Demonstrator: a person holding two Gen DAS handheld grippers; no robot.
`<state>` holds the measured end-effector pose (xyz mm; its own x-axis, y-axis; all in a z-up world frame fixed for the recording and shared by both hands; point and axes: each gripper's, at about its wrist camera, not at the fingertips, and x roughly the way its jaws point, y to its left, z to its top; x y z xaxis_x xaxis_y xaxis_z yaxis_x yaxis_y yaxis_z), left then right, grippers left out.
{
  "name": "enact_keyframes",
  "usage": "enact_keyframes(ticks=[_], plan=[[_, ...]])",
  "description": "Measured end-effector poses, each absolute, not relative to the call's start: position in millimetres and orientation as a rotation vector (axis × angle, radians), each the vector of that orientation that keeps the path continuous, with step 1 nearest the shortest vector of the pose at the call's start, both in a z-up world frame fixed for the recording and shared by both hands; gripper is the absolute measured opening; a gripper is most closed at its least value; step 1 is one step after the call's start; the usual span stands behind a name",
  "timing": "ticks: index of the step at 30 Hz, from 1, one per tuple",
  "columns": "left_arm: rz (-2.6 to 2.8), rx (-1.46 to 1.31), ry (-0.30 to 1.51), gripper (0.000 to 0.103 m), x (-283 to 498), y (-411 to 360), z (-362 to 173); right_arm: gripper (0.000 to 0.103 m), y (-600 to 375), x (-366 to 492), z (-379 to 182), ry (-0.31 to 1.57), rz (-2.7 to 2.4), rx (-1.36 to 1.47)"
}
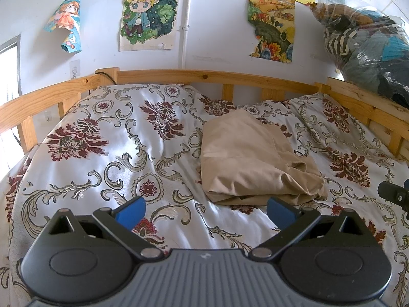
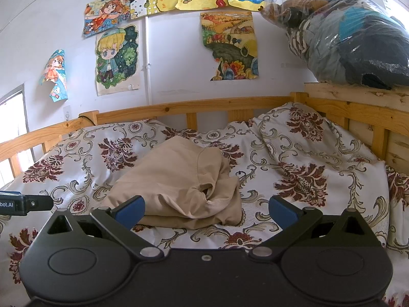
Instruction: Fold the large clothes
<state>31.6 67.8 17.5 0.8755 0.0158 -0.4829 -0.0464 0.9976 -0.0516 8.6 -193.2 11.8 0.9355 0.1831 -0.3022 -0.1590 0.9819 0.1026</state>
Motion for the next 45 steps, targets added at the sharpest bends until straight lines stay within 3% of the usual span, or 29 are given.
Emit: enact_keyframes(ticks=[45], plan=[[0.058, -0.016, 0.573, 0.102, 35.6, 63.9, 10.0, 0.102, -197.6, 11.9, 6.8, 0.349, 0.161, 0.102]])
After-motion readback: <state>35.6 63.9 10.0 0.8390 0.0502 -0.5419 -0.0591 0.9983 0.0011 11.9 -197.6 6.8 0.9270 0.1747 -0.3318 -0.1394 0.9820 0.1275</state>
